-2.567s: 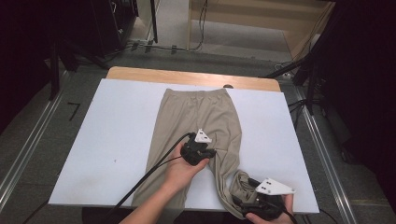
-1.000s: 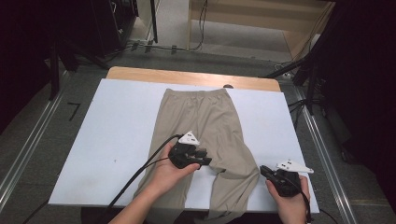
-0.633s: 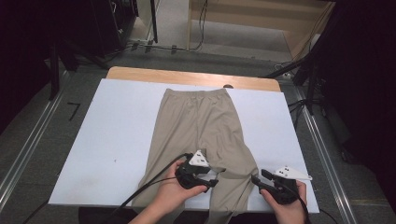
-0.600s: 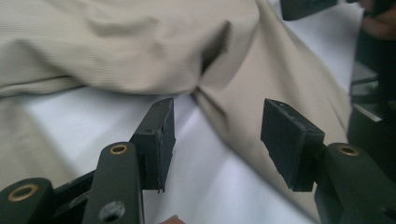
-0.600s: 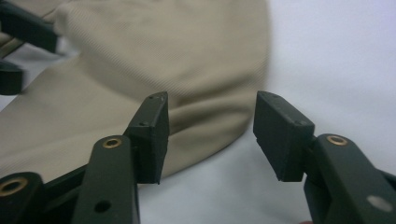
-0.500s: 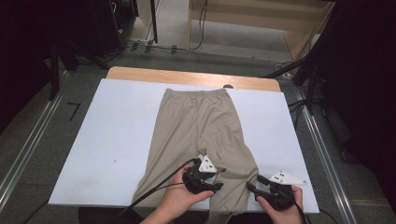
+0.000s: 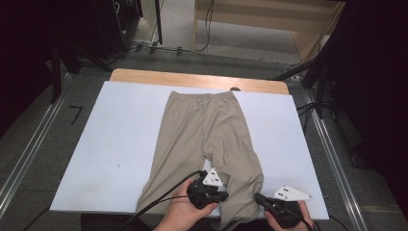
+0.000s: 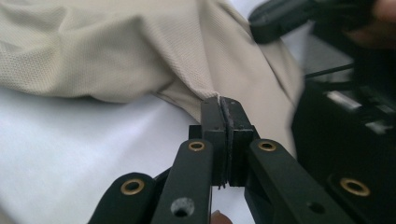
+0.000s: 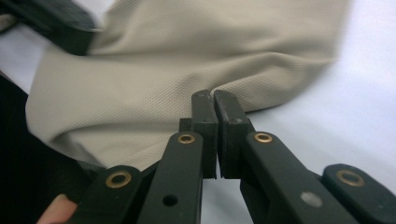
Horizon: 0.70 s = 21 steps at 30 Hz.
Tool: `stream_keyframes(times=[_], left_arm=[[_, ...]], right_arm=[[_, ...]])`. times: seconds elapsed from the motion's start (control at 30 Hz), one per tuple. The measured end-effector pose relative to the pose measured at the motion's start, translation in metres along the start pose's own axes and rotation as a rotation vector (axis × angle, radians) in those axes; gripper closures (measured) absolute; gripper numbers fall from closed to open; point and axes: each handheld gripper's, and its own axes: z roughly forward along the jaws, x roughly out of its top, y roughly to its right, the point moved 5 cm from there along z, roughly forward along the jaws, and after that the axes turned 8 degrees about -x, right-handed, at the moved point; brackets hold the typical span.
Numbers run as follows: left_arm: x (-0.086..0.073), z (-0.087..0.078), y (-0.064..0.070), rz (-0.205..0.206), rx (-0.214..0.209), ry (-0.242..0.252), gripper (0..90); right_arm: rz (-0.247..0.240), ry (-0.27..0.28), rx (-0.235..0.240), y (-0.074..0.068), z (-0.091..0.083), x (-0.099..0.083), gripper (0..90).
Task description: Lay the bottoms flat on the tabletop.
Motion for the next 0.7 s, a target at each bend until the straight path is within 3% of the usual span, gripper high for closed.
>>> stream_keyframes(times=[0.13,0.2,0.27,0.33,0.4,0.53,0.6,0.63,0.7], left_arm=[[-0.005,-0.007,0.006,-0.005,-0.047,0.016,89.2],[-0.01,-0.011,0.008,0.01,-0.043,0.016,78.9],[-0.014,-0.021,0.008,0.008,-0.042,0.057,65.8],[-0.021,-0.04,0.005,0.008,-0.001,0.088,52.2],[-0.032,-0.063,-0.001,-0.013,0.032,0.122,45.9],[-0.065,-0.114,-0.023,-0.077,0.166,0.177,44.2],[-0.081,-0.134,-0.035,-0.111,0.227,0.189,44.2],[-0.094,-0.144,-0.044,-0.14,0.277,0.183,44.2],[-0.113,-0.154,-0.054,-0.203,0.325,0.174,44.2]], right_arm=[[0.029,0.013,-0.027,0.015,-0.014,-0.005,86.1],[0.027,0.001,-0.06,0.019,-0.016,-0.009,83.1],[0.05,0.006,-0.094,0.025,-0.017,-0.011,72.5],[0.067,0.041,-0.061,0.024,-0.02,-0.009,67.0],[0.044,0.076,-0.039,0.016,-0.023,-0.003,60.2],[-0.018,0.116,0.021,-0.015,-0.022,0.01,55.8],[-0.052,0.106,0.045,-0.036,-0.016,0.014,52.9],[-0.061,0.102,0.059,-0.044,-0.013,0.014,52.1],[-0.099,0.075,0.081,-0.063,-0.003,0.015,49.7]])
